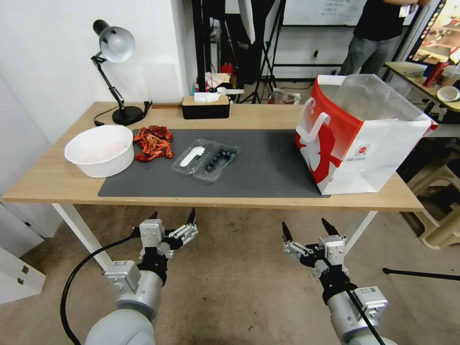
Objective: Close the takeout container lid, then place the container into the takeout bag.
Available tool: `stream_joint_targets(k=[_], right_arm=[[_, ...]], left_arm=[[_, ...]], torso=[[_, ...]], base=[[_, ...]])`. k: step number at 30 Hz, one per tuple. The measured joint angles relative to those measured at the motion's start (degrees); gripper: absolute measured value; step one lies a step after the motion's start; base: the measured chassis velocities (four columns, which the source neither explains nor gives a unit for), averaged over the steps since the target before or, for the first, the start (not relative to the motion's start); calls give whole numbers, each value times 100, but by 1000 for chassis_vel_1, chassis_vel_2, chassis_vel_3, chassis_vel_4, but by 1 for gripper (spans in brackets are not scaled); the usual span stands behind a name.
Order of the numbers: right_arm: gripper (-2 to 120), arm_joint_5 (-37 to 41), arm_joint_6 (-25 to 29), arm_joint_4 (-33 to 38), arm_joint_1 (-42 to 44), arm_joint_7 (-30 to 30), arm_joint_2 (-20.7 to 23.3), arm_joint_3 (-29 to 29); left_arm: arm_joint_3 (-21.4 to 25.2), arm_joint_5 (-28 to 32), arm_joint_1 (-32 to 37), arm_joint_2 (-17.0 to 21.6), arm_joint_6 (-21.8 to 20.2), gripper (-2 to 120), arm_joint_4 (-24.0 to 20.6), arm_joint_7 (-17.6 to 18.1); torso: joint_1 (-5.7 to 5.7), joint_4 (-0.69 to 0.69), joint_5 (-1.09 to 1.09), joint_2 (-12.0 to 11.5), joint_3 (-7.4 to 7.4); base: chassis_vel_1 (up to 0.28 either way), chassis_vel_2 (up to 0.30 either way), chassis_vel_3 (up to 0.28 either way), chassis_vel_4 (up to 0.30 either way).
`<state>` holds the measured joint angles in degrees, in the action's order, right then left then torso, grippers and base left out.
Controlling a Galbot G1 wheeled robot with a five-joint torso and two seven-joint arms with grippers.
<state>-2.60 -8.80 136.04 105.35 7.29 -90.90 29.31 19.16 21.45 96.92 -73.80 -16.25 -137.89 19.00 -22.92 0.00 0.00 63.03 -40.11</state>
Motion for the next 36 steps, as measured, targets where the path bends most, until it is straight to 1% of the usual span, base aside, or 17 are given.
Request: stream_joint_targets(k=[11, 15, 16, 17, 18, 20, 23, 24, 27, 28, 31, 32, 33, 35, 36], right_arm=[[100, 126, -26, -68, -148, -28, 81, -7], [100, 573, -156, -208, -609, -108, 288, -71], [100, 573, -156, -208, -609, -108, 288, -71], [100, 699, -225, -280, -853, -142, 370, -107], [100, 800, -267, -362, -1073, -176, 452, -138], [100, 867, -292, -426, -1223, -203, 513, -173], [100, 1243, -382, -890, -1947, -374, 837, -465], [100, 1243, -382, -890, -1947, -374, 837, -465], [100, 1372, -491, -1350, -2557, -550, 1031, -905], [100, 1372, -491, -1350, -2557, -550, 1031, -905], [100, 1504, -702, -1773, -3264, -781, 1108, -1386], [100, 1504, -702, -1773, -3264, -781, 1108, -1386], [100, 1524, -817, -1916, -3556, -911, 1107, -1565], [100, 1586, -1150, -2154, -4079, -1267, 1067, -1906], [100, 1586, -1150, -2154, -4079, -1267, 1067, -1906]], left_arm=[[57, 1, 1, -10, 23, 100, 31, 0], [123, 3, -8, 34, 34, 100, 84, -23], [123, 3, -8, 34, 34, 100, 84, -23], [146, -3, -10, 53, 42, 100, 97, -25], [166, -4, -17, 61, 52, 100, 109, -25], [179, -4, -21, 62, 55, 100, 118, -24], [251, -4, -43, 41, 67, 100, 203, -22], [251, -4, -43, 41, 67, 100, 203, -22], [317, -10, -40, 28, 92, 100, 311, -74], [317, -10, -40, 28, 92, 100, 311, -74], [389, -15, -47, 12, 141, 100, 424, -125], [389, -15, -47, 12, 141, 100, 424, -125], [418, -10, -47, 9, 154, 100, 464, -137], [463, -4, -49, 8, 165, 100, 526, -150], [463, -4, -49, 8, 165, 100, 526, -150]], torso=[[0, -1, 0, 0, 0], [0, -2, 0, 0, 0], [0, -2, 0, 0, 0], [0, -2, 0, 0, 0], [0, 1, 0, 0, 0], [0, 1, 0, 0, 0], [0, 0, 0, 0, -1], [0, 0, 0, 0, -1], [0, -1, -1, 0, -1], [0, -1, -1, 0, -1], [0, -2, 0, -1, -1], [0, -2, 0, -1, -1], [0, 1, 0, -1, -1], [0, 0, -2, -1, -1], [0, 0, -2, -1, -1]], base=[[0, 0, 0, 0], [0, 0, 0, 0], [0, 0, 0, 0], [0, 0, 0, 0], [0, 0, 0, 0], [0, 0, 0, 0], [0, 0, 0, 0], [0, 0, 0, 0], [0, 0, 0, 0], [0, 0, 0, 0], [0, 0, 0, 0], [0, 0, 0, 0], [0, 0, 0, 0], [0, 0, 0, 0], [0, 0, 0, 0]])
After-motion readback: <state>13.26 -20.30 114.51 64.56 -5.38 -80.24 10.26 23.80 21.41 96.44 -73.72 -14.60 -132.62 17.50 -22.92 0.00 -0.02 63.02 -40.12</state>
